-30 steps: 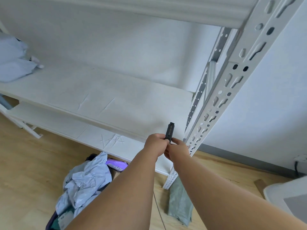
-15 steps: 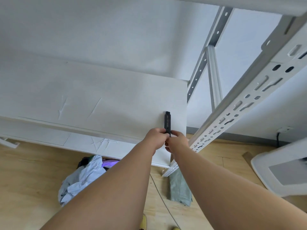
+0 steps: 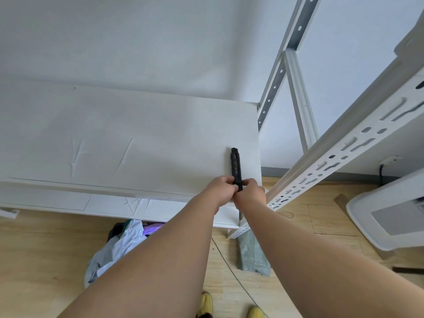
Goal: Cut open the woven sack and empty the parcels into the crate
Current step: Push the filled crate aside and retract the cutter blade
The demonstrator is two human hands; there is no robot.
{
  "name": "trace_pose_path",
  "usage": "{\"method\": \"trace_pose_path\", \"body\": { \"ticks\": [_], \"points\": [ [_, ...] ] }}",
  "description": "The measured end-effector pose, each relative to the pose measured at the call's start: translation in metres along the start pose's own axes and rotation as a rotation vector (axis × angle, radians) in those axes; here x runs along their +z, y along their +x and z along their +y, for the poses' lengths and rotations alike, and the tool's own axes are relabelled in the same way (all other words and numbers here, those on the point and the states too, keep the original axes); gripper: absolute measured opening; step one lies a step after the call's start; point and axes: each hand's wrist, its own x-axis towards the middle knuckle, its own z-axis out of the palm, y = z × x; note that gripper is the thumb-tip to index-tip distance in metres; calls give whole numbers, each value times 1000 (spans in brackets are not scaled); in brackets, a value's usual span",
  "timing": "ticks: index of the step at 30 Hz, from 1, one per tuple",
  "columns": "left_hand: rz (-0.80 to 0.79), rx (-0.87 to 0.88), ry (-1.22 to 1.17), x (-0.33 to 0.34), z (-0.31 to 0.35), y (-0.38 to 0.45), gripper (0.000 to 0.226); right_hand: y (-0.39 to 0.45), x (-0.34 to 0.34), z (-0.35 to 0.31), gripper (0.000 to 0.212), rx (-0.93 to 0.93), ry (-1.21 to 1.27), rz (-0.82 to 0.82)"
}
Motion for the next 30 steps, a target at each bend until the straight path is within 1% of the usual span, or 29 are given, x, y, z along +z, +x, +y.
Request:
{"method": "trace_pose_path", "body": {
  "ticks": [4, 6, 12, 19, 24, 27, 30],
  "points": [
    [121, 49, 107, -5, -2, 5, 43, 0, -1, 1, 47, -47, 6, 4],
    [154, 63, 124, -9, -3, 6, 46, 1, 1, 3, 51, -86, 4, 19],
    [76, 54, 52, -5, -9, 6, 40, 3, 3, 8, 50, -151, 9, 23],
    [83, 55, 19, -7, -11, 4, 43, 1, 2, 5, 51, -166, -6, 1],
    [83, 54, 17, -11, -12, 4, 43, 1, 8, 0, 47, -116, 4, 47],
    [90, 52, 1, -13, -12, 6, 43, -1, 10, -1, 50, -89, 17, 65],
    [132, 65, 7, -18, -13, 7, 48, -8, 8, -5, 49, -93, 7, 108]
  ]
}}
